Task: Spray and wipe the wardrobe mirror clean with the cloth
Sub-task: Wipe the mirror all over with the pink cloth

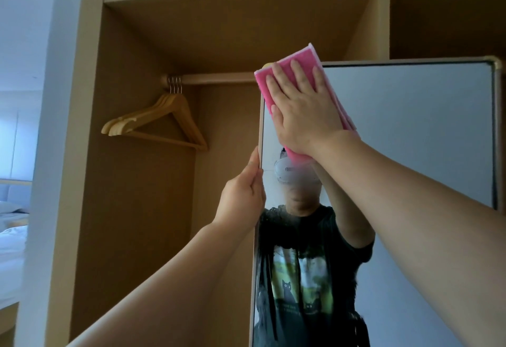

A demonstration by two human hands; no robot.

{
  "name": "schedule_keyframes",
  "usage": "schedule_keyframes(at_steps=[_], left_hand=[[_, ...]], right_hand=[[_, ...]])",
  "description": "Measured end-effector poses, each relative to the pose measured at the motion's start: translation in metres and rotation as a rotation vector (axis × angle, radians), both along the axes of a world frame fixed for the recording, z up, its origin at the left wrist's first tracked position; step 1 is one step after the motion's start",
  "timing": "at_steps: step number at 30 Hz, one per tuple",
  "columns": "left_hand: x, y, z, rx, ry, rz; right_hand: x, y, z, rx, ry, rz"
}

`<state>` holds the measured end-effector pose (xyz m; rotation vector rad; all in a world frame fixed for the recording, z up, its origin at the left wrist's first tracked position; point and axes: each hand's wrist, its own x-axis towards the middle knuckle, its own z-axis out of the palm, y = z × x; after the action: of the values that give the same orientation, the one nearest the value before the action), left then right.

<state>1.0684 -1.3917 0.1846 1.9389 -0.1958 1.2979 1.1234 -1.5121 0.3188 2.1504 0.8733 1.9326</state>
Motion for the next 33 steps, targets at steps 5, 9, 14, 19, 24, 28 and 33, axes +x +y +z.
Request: schedule_keyframes(at_steps=[5, 9, 14, 19, 24, 28, 33], left_hand=[[-0.006, -0.003, 0.001, 0.018, 0.009, -0.007], [-0.009, -0.003, 0.001, 0.041, 0.018, -0.011], [-0.01, -0.003, 0.0, 0.055, 0.018, -0.015], [-0.009, -0.001, -0.002, 0.065, 0.024, -0.009], [-0.01, 0.0, -0.007, 0.037, 0.076, -0.028], [-0.012, 0.0, -0.01, 0.045, 0.062, -0.034], [-0.013, 0.003, -0.014, 0.058, 0.066, -0.044]], right_hand=[[0.001, 0.004, -0.013, -0.009, 0.006, 0.017], [0.0, 0.004, -0.032, -0.026, 0.016, 0.029], [-0.001, 0.003, -0.058, -0.037, 0.039, 0.048], [-0.002, 0.003, -0.084, -0.029, 0.045, 0.045], [-0.003, 0.004, -0.11, -0.024, 0.057, 0.037], [-0.006, 0.004, -0.129, -0.011, 0.095, 0.042], [-0.01, 0.004, -0.151, 0.007, 0.125, 0.058]])
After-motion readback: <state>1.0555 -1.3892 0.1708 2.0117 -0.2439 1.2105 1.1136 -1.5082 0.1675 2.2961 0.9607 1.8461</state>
